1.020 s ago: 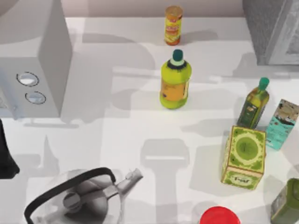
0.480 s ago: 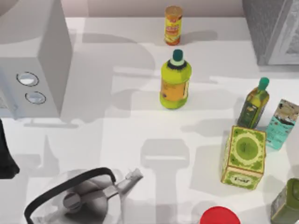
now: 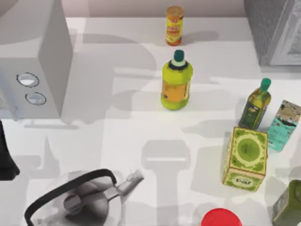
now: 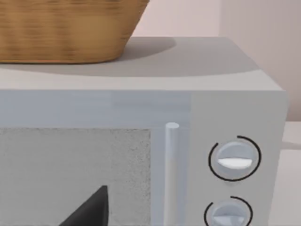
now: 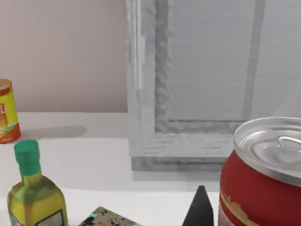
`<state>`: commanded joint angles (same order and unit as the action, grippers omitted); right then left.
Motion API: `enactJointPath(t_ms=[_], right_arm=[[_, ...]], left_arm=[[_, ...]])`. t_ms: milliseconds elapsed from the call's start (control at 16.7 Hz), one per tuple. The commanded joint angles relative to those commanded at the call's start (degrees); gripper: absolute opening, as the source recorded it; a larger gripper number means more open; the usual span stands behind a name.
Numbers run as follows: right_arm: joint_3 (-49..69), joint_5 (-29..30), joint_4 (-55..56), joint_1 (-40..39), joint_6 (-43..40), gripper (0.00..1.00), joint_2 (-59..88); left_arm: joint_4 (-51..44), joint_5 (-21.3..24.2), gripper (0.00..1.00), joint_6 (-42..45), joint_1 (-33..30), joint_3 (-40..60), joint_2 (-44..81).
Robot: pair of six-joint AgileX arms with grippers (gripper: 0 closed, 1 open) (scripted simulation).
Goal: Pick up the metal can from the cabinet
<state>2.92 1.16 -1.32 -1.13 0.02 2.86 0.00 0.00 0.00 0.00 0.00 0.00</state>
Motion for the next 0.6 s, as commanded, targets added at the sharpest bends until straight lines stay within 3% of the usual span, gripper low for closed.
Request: enactJointPath(t_ms=[600], right_arm=[[-2.1, -2.5, 2.6, 1.9, 0.0, 0.0, -1.0]], left_arm=[[0.0, 0.0, 1.0, 0.0, 0.0, 0.0, 0.0]])
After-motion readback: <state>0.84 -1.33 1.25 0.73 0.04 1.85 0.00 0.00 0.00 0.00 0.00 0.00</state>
